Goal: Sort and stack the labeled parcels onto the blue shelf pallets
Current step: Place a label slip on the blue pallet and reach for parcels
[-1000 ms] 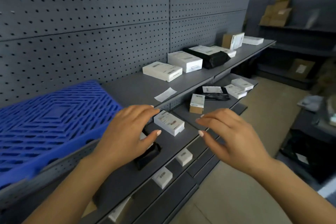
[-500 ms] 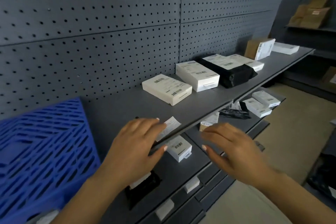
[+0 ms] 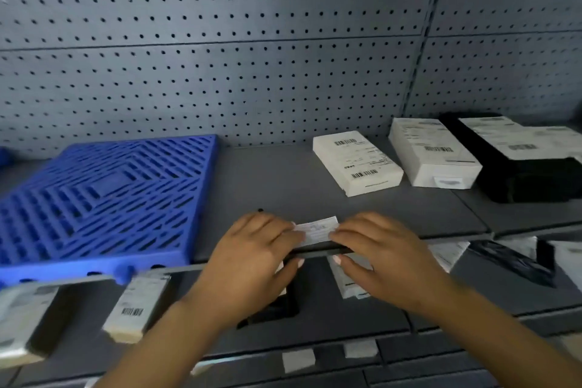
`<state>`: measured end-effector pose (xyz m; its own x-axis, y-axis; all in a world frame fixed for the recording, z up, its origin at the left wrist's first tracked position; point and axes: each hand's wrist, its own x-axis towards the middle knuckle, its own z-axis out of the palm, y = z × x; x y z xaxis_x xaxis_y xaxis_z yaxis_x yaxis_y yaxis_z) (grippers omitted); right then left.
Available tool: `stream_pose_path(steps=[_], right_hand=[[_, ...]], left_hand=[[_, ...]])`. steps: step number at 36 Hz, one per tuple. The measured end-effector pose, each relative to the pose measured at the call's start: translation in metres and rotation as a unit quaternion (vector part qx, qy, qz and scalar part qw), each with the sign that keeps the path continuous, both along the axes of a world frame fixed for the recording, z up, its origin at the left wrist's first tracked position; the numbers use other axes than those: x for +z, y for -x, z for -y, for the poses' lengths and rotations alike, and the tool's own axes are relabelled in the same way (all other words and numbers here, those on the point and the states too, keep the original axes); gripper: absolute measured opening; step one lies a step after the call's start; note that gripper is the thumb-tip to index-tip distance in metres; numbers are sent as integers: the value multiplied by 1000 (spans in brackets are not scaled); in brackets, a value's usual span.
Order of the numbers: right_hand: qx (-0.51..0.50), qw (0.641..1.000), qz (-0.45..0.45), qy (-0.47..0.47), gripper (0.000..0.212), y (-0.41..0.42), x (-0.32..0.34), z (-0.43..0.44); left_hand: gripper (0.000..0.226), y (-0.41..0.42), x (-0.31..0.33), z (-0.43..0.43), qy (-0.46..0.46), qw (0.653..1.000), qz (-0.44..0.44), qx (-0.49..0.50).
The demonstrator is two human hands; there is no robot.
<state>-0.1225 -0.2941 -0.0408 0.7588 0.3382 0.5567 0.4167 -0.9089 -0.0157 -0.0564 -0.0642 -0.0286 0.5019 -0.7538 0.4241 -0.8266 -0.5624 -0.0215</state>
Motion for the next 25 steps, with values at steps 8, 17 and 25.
stream_pose_path(steps=[8,17,25], right_hand=[[66,997,34,-20,25,-4,-13,12],[98,992,65,-37,23,-4,-14,12],[132,981,139,-17,18,-8,-4,2]], left_hand=[[23,30,-11,3,31,998,49,26],[25,41,-11,9,39,988,149,19],[19,48,-5,-7,72,982,175,-10]])
